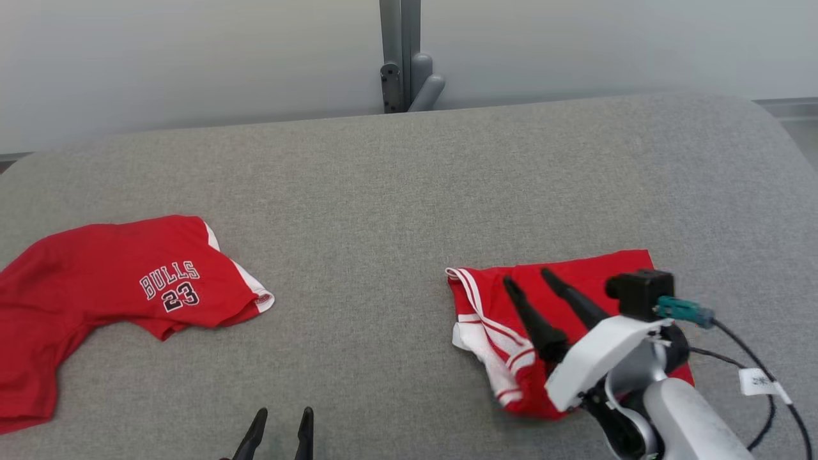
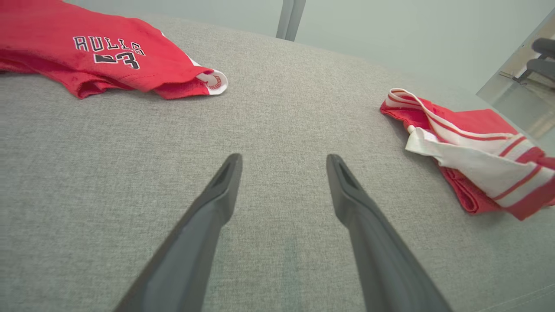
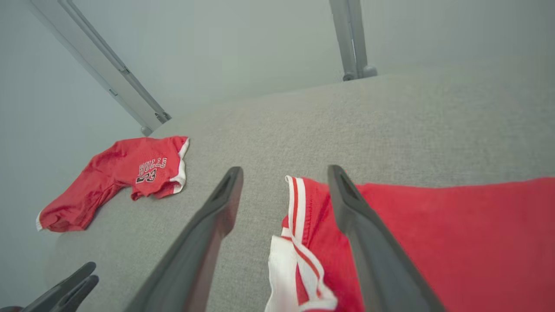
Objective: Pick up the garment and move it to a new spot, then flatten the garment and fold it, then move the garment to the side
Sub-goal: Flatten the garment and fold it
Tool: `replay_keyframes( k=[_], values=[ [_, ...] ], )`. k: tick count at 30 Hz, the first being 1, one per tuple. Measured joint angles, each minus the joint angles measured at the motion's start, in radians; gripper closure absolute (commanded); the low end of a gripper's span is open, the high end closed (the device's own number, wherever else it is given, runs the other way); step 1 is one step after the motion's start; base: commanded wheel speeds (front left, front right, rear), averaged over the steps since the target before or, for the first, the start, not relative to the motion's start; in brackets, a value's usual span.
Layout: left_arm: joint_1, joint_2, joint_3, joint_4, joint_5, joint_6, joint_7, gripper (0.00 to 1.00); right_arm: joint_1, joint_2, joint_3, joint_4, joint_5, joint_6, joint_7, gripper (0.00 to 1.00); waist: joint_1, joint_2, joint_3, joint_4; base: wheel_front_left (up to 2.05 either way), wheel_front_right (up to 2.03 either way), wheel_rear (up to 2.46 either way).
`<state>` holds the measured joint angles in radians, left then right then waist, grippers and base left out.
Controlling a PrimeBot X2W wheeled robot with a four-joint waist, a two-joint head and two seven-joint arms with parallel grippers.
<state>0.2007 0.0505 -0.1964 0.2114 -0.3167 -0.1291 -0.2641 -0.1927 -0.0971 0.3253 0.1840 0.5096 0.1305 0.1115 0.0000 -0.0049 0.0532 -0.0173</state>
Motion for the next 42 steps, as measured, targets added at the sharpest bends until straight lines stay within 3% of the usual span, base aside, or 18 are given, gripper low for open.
replay_keyframes(
  k=[4,7,8,9,15,16,18,19,20,27,33,42],
  values=[
    [0.014,0.0,0.006,-0.012,0.0,0.0,0.0,0.0,0.053,-0.062,-0.114,-0.14,-0.025,0.0,-0.065,0.0,0.0,0.0,-0.024,-0.002,0.0,0.0,0.0],
    [0.016,0.0,0.004,-0.017,0.0,0.0,0.0,0.0,0.091,-0.105,-0.222,-0.142,-0.084,0.0,-0.125,0.84,0.0,0.0,-0.025,-0.003,0.0,0.0,0.0],
    [0.016,0.0,0.001,-0.017,0.0,0.0,0.0,0.0,0.105,-0.11,-0.251,-0.124,-0.104,0.0,-0.142,0.84,0.0,0.0,-0.024,-0.002,0.0,0.0,0.0],
    [0.016,0.0,-0.002,-0.017,0.0,0.0,0.0,0.0,0.116,-0.114,-0.274,-0.101,-0.122,0.0,-0.165,1.0,0.0,0.0,-0.023,0.001,0.0,0.0,0.0],
    [0.015,0.0,-0.01,-0.013,-0.005,0.0,0.0,0.0,0.15,-0.093,-0.366,0.081,-0.212,0.0,-0.308,0.97,0.0,0.0,-0.025,0.018,0.0,0.0,0.0],
    [0.015,0.0,-0.011,-0.012,-0.005,0.0,0.0,0.0,0.15,-0.09,-0.377,0.112,-0.229,0.0,-0.325,0.84,0.0,0.0,-0.027,0.02,0.0,0.0,0.0],
    [0.015,0.0,-0.011,-0.009,-0.005,0.0,0.0,0.0,0.15,-0.09,-0.395,0.167,-0.286,0.0,-0.352,0.43,0.0,0.0,-0.034,0.022,0.0,0.0,0.0],
    [0.015,0.0,-0.011,-0.008,-0.005,0.0,0.0,0.0,0.149,-0.09,-0.406,0.188,-0.312,0.0,-0.361,0.14,0.0,0.0,-0.038,0.023,0.0,0.0,0.0],
    [0.014,0.0,-0.01,-0.007,-0.005,0.0,0.0,0.0,0.149,-0.088,-0.416,0.2,-0.342,0.0,-0.367,0.0,0.0,0.0,-0.042,0.023,0.0,0.0,0.0],
    [0.012,0.0,0.01,-0.008,-0.007,0.0,0.0,0.0,0.179,-0.026,-0.509,0.089,-0.441,0.0,-0.374,0.0,0.0,0.0,-0.063,0.029,0.0,0.0,0.0],
    [0.009,-0.001,0.027,-0.009,-0.012,0.0,0.0,0.0,0.269,-0.002,-0.53,0.007,-0.479,0.0,-0.374,0.0,0.0,0.0,-0.079,0.035,0.0,0.0,0.0],
    [0.01,0.0,0.06,-0.021,-0.012,0.0,0.0,0.0,0.341,0.016,-0.529,-0.016,-0.486,0.0,-0.374,0.0,0.0,0.0,-0.094,0.04,0.0,0.0,0.0]
  ],
)
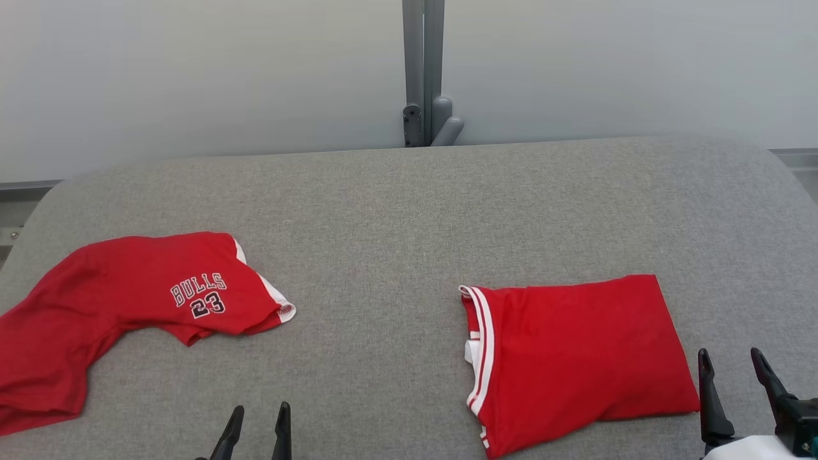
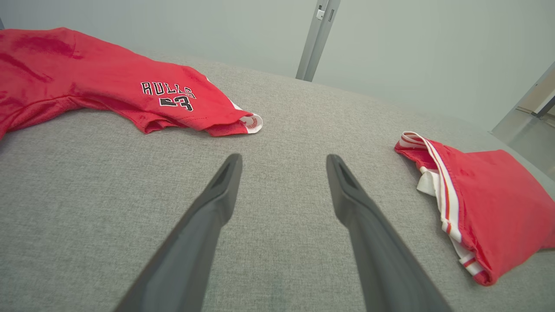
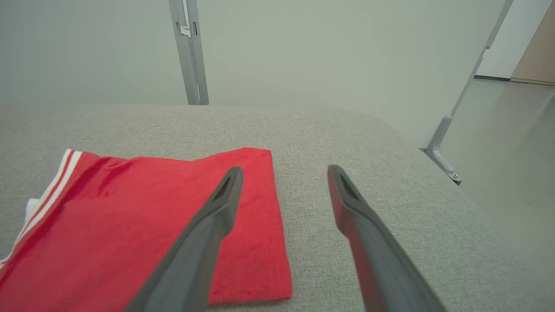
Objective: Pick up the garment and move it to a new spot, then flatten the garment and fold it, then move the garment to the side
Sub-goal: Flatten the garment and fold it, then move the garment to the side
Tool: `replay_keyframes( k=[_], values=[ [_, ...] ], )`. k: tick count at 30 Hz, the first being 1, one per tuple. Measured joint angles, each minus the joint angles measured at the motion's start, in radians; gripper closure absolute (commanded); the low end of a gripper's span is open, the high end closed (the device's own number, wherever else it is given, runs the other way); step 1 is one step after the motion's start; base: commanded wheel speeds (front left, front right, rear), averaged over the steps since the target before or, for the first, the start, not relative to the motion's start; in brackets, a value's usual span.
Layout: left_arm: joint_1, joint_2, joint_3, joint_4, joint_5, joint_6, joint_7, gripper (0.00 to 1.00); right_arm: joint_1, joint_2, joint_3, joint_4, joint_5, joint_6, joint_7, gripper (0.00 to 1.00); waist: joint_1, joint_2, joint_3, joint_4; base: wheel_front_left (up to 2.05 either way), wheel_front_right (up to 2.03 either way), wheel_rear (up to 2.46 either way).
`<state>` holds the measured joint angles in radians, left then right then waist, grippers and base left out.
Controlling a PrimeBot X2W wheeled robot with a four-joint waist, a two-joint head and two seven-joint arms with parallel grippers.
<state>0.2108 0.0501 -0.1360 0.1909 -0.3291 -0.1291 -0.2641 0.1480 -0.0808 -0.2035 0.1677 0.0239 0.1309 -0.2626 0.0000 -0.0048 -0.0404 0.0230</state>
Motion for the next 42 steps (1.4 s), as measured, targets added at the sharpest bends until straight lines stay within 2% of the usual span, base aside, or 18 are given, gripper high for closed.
replay_keyframes(
  k=[17,20,22,30,35,39,40,41,42],
  values=[
    [-0.001,0.0,0.01,-0.02,0.0,0.0,0.0,0.0,-0.008,0.011,0.005,0.008,0.009,0.0,0.0,0.0,0.0,0.0,0.015,0.005,0.0,0.0,0.0],
    [-0.002,0.0,0.015,-0.027,0.0,0.0,0.0,0.0,-0.044,0.006,0.027,0.062,0.045,0.0,0.0,0.0,0.0,-0.0001,0.029,0.004,0.0,0.0,0.0],
    [-0.006,0.0,0.011,-0.029,0.004,0.0,0.0,0.0,-0.085,-0.016,0.055,0.139,0.08,0.0,0.002,0.0,0.0,0.0,0.043,0.003,0.0,0.0,0.0],
    [-0.066,0.0,0.006,-0.037,0.015,0.0,0.0,0.0,-0.335,-0.138,0.13,0.309,0.202,0.0,0.252,0.0,0.0,-0.0001,0.136,-0.002,0.0,0.0,0.0],
    [-0.092,0.0,0.003,-0.028,0.018,0.0,0.0,0.0,-0.406,-0.178,0.163,0.394,0.226,0.0,0.388,0.0,0.0,0.0,0.182,0.003,0.0,0.0,0.0],
    [-0.096,0.0,0.005,-0.026,0.018,0.0,0.0,0.0,-0.428,-0.188,0.239,0.419,0.349,0.0,0.468,0.0,0.0,-0.0001,0.192,0.015,0.0,0.0,0.0],
    [-0.096,0.0,0.005,-0.026,0.018,0.0,0.0,0.0,-0.428,-0.188,0.239,0.419,0.349,0.0,0.468,0.0,0.0,-0.0001,0.192,0.015,0.0,0.0,0.0],
    [-0.096,0.0,0.006,-0.027,0.018,0.0,0.0,0.0,-0.43,-0.193,0.25,0.418,0.38,-0.001,0.483,0.09,0.0,0.0,0.193,0.015,0.0,0.0,0.0],
    [-0.096,0.0,0.006,-0.028,0.018,0.0,0.0,0.0,-0.432,-0.197,0.26,0.414,0.418,-0.001,0.499,0.6,0.0,0.0,0.195,0.014,0.0,0.0,0.0]
  ],
)
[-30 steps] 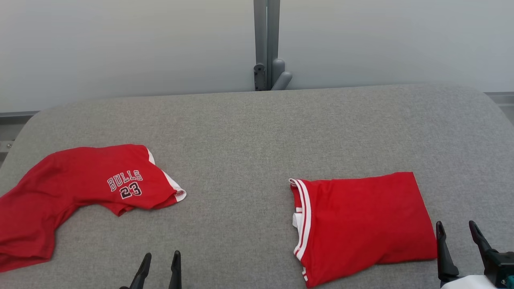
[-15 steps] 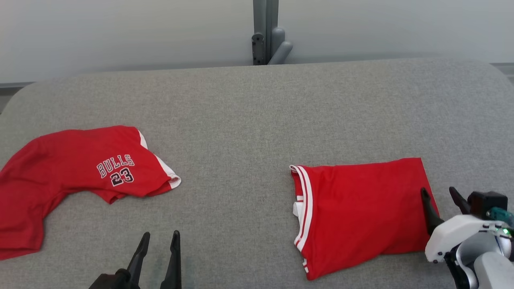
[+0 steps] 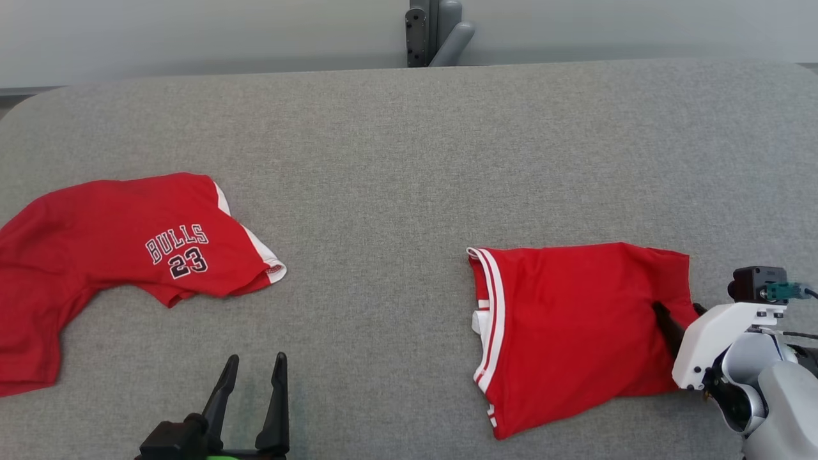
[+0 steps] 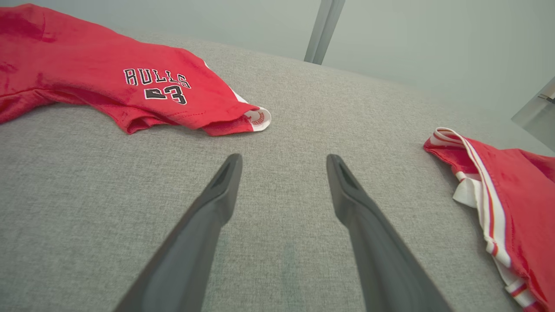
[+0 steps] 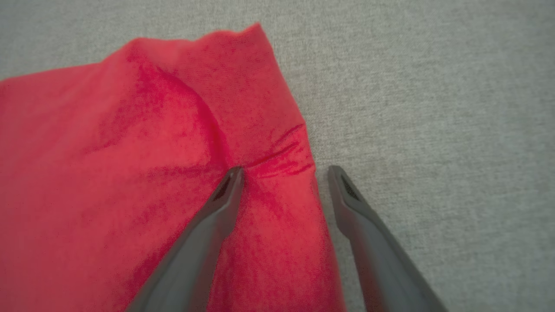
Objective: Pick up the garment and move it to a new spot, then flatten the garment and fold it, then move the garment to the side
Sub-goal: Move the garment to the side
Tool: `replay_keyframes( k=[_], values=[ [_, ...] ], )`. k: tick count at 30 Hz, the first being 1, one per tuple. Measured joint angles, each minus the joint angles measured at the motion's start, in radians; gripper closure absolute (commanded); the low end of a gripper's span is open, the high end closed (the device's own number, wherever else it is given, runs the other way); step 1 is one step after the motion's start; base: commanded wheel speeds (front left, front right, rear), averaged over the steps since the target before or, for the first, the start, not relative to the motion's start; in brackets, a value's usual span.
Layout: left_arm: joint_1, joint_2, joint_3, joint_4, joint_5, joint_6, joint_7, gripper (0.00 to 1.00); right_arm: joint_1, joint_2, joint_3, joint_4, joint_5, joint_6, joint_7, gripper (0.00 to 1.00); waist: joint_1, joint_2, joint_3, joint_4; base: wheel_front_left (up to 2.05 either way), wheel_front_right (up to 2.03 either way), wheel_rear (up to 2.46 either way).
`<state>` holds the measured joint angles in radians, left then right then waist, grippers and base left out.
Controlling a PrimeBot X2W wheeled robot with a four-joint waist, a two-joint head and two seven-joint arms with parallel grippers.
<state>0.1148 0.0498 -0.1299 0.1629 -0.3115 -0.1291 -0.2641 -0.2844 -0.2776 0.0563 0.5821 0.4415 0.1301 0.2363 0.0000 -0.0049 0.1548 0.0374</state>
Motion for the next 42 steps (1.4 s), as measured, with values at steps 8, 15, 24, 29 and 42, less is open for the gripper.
replay_keyframes(
  k=[8,15,24,29,42],
  values=[
    [-0.036,0.002,0.002,-0.013,0.006,0.0,0.0,0.0,-0.06,-0.093,0.043,-0.047,0.116,0.002,0.01,1.0,0.0,0.0,0.049,-0.011,0.0,0.0,0.0],
    [-0.094,0.033,-0.009,-0.03,0.008,0.0,0.0,0.0,-0.253,-0.235,-0.115,0.042,-0.009,0.002,-0.014,1.0,0.0,0.0,0.125,-0.027,0.0,0.0,0.0],
    [-0.131,0.063,-0.02,-0.052,0.007,0.0,0.0,0.0,-0.409,-0.338,-0.429,0.217,-0.319,0.001,-0.042,1.0,0.0,0.0,0.216,-0.021,0.0,0.0,0.0],
    [-0.132,0.069,-0.007,-0.054,0.006,0.0,0.0,0.0,-0.458,-0.287,-0.54,0.231,-0.501,0.001,-0.132,0.0,0.0001,0.0,0.244,-0.009,0.0,0.0,0.0],
    [-0.087,0.039,0.037,-0.034,0.002,0.0,0.0,0.0,-0.434,-0.106,-0.495,0.156,-0.565,0.002,-0.439,0.0,0.0,0.0,0.152,-0.029,0.0,0.0,0.0]
  ],
)
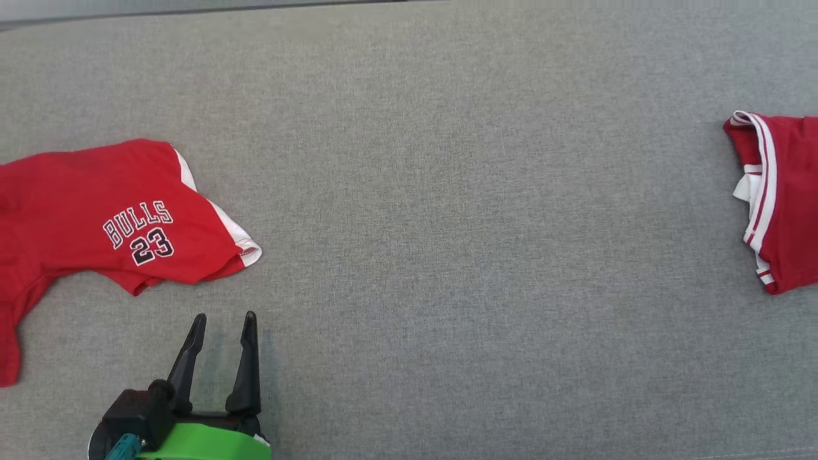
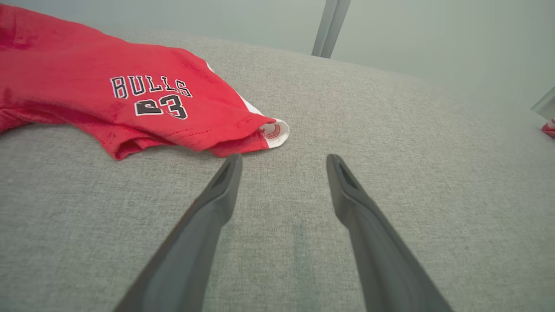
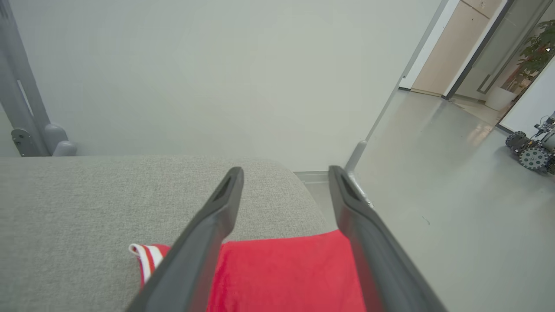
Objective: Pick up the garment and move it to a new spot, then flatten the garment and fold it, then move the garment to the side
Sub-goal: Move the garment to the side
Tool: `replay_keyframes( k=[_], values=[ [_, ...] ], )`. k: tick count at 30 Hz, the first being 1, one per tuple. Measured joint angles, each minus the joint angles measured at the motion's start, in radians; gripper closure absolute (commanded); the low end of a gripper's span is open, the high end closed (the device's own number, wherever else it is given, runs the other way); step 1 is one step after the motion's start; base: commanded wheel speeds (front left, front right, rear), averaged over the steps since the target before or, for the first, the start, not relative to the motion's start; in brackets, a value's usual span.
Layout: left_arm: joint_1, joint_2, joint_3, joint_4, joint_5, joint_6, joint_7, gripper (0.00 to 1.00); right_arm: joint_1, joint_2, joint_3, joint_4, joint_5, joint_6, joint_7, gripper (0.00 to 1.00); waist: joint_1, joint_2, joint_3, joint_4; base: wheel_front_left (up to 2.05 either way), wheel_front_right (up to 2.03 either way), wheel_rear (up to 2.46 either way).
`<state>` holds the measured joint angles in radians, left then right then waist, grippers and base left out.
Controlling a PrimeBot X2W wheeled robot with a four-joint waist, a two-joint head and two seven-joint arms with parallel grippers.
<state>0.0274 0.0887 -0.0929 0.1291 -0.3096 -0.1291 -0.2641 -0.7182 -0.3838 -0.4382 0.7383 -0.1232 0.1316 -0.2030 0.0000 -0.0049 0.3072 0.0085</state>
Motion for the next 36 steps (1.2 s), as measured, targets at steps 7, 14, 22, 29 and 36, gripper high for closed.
replay_keyframes(
  k=[7,14,22,29,36],
  values=[
    [0.065,-0.02,0.08,0.029,0.003,0.0,0.0,0.0,0.281,0.062,0.124,-0.226,0.096,0.0,-0.056,0.0,0.0,0.0,-0.123,-0.007,0.0,0.0,0.0],
    [0.095,-0.034,0.109,0.049,0.012,0.0,0.0,0.0,0.614,0.222,0.159,-0.51,0.096,0.0,-0.06,0.0,0.0,0.0,-0.242,-0.006,0.0,0.0,0.0],
    [0.09,-0.037,0.113,0.081,0.02,0.0,0.0,0.0,0.759,0.294,0.258,-0.593,0.084,0.0,-0.06,0.0,0.0,0.0001,-0.312,0.015,0.0,0.0,0.0],
    [0.085,-0.039,0.082,0.11,0.0,0.0,0.0,0.0,0.816,0.328,0.36,-0.532,0.096,0.0,-0.06,0.0,0.0,0.0,-0.325,0.027,0.0,0.0,0.0],
    [0.085,-0.039,0.07,0.111,-0.007,0.0,0.0,0.0,0.815,0.332,0.357,-0.539,0.113,0.0,-0.06,0.0,0.0,0.0,-0.328,0.028,0.0,0.0,0.0]
  ],
)
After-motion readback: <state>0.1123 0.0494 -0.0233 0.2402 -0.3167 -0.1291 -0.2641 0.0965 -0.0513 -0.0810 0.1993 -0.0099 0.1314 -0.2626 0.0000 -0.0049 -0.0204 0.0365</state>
